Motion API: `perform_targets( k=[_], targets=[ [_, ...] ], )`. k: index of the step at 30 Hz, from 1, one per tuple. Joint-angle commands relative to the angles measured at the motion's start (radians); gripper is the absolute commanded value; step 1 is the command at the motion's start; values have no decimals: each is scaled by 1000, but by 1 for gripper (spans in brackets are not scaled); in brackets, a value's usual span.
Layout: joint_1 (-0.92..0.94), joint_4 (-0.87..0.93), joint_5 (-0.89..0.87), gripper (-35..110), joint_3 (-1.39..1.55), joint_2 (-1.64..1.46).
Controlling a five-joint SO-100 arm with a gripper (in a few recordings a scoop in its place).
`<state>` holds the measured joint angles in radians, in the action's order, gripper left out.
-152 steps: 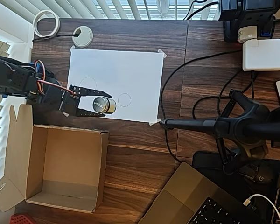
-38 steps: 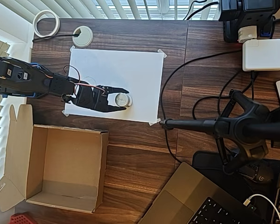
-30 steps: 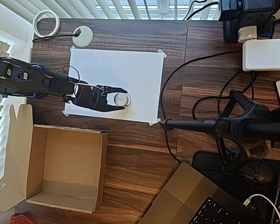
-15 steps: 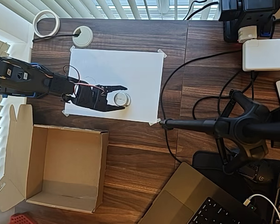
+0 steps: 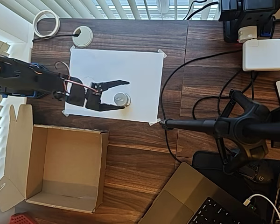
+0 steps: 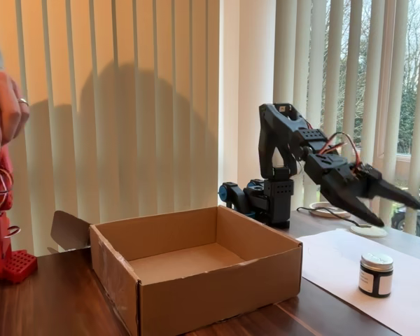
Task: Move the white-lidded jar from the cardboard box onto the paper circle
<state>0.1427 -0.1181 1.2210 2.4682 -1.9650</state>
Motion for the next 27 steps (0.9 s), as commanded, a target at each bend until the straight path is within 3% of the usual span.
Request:
perform_targets(
  k=[1, 5, 10, 16, 27],
  targets=[
    [-37, -44, -400, 35, 123, -288],
    [-86, 144, -701, 30, 345, -601],
    [-147, 491, -884, 19, 495, -937],
    [-160, 729, -919, 0, 551, -1069],
    [-172, 1175, -954, 0, 611, -1393]
  ],
)
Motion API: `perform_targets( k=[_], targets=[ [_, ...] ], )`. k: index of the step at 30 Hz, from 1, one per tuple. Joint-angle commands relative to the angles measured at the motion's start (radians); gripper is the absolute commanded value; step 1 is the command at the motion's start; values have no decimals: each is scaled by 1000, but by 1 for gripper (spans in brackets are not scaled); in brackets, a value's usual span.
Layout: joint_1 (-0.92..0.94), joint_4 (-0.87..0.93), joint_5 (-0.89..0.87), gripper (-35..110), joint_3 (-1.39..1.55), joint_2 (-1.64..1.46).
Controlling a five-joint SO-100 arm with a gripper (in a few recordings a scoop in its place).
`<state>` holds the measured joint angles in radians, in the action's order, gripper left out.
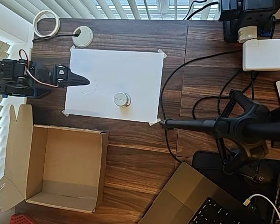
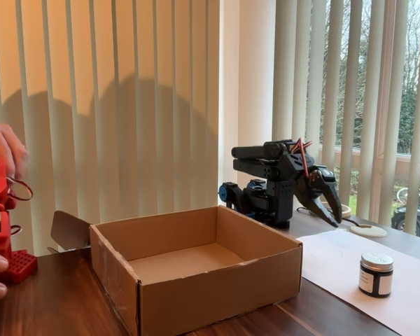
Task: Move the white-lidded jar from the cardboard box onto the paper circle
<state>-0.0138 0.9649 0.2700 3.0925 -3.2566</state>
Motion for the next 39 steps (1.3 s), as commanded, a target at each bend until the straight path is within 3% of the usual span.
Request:
perform_targets(
  k=[1, 5, 39],
  targets=[
    [-20, 107, -8, 0, -14, -114],
    [-29, 172, -28, 0, -17, -160],
    [12, 179, -107, 0, -18, -160]
  ],
)
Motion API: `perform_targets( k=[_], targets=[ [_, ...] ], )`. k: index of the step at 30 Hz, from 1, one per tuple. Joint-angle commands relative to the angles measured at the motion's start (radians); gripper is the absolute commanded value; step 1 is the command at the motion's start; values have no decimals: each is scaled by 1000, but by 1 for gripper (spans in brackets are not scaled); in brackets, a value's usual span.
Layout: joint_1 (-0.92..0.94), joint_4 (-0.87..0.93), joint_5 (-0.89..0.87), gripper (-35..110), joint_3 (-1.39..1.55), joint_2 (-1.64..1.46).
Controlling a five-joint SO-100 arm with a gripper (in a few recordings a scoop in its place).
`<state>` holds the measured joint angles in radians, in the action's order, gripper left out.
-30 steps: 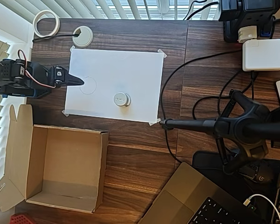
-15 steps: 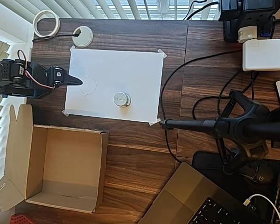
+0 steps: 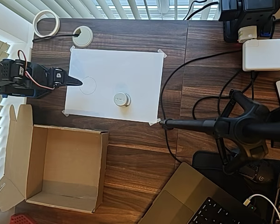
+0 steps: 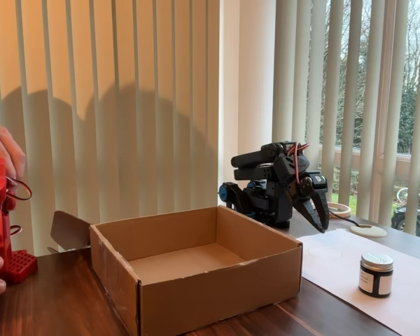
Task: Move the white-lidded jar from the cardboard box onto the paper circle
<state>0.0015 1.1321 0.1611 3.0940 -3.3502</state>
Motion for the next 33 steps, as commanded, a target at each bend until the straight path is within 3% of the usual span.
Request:
perform_targets(
  k=[1, 33],
  targets=[
    [-3, 12, 3, 0, -20, -66],
    [11, 2, -9, 0, -18, -66]
  ],
)
